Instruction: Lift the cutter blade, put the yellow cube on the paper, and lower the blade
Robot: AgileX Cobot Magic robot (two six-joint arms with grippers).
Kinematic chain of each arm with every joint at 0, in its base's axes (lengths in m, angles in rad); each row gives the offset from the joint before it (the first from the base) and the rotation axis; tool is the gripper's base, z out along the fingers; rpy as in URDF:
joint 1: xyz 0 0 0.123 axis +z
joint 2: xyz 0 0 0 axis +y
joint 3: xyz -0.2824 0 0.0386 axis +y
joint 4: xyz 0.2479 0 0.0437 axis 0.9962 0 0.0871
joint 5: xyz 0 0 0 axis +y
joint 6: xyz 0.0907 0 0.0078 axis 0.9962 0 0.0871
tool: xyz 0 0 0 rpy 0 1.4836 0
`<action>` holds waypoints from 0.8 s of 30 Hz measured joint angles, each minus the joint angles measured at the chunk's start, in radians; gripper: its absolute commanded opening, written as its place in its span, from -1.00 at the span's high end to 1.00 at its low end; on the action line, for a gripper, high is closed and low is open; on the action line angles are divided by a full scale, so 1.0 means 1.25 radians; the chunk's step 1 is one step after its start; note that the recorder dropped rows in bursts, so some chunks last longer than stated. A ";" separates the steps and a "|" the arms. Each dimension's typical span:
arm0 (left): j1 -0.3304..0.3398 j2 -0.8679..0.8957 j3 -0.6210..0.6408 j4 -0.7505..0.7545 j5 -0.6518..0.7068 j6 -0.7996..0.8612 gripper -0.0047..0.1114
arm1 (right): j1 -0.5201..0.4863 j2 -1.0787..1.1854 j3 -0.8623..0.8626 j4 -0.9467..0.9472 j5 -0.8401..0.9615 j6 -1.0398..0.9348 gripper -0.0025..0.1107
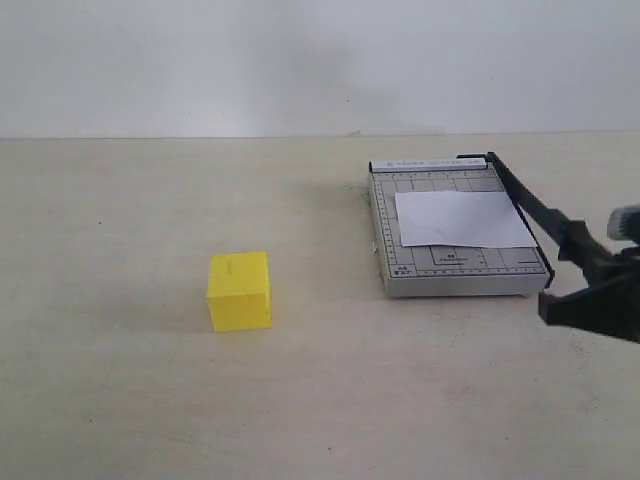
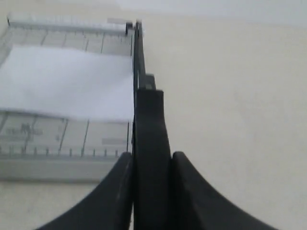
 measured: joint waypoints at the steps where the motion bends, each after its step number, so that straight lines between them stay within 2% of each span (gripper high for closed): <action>1: 0.000 0.000 0.000 0.000 0.000 0.000 0.84 | 0.000 -0.016 0.000 -0.004 -0.020 0.000 0.96; 5: 0.000 0.000 0.000 0.000 0.000 0.000 0.84 | 0.000 -0.082 -0.011 -0.024 -0.077 0.000 0.96; 19: 0.000 0.000 0.000 0.000 0.000 0.000 0.84 | -0.007 -0.138 -0.074 -0.020 -0.002 -0.012 0.94; 21: 0.000 0.000 0.000 0.000 0.000 0.000 0.84 | -0.007 -0.138 -0.074 -0.018 0.000 -0.014 0.82; 24: 0.000 0.000 0.000 0.000 0.000 0.000 0.84 | -0.007 -0.142 -0.077 -0.016 0.015 -0.018 0.40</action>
